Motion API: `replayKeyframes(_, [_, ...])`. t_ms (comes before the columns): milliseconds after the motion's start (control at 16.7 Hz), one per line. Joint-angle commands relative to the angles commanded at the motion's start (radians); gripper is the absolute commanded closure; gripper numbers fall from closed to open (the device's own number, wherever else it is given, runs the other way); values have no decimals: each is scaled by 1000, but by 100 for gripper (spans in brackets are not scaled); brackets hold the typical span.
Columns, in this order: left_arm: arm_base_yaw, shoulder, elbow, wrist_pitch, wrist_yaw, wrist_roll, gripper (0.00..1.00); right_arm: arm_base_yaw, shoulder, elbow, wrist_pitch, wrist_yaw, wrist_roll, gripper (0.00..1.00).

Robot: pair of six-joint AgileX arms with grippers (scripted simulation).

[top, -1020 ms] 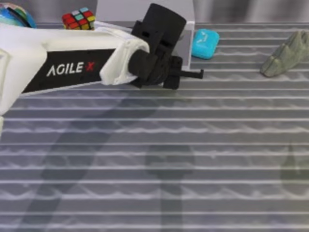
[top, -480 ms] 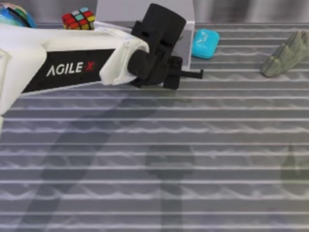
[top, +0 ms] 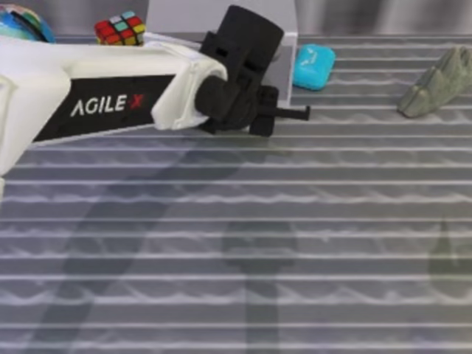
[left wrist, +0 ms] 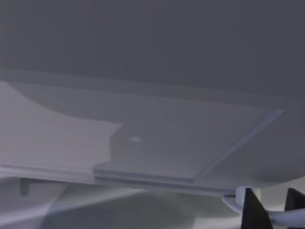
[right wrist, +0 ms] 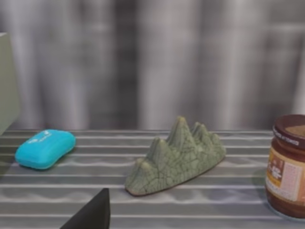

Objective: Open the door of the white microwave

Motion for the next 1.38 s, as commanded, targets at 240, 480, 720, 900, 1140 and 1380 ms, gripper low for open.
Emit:
replayKeyframes(240, [0,0,0,0,0,0,100,0,0,0,0,0,0,0])
replayKeyframes(480, [-7,0,1,1,9,-3,100,0,0,0,0,0,0,0])
replayKeyframes(720, [5,-26,-34,22,30,32,100,0,0,0,0,0,0,0])
replayKeyframes(900, [12,-36,-57,31,42,52,100,0,0,0,0,0,0,0])
replayKeyframes(1140, [12,-36,-57,31,42,52,100,0,0,0,0,0,0,0])
replayKeyframes(1380, [12,-36,-57,31,42,52,100,0,0,0,0,0,0,0])
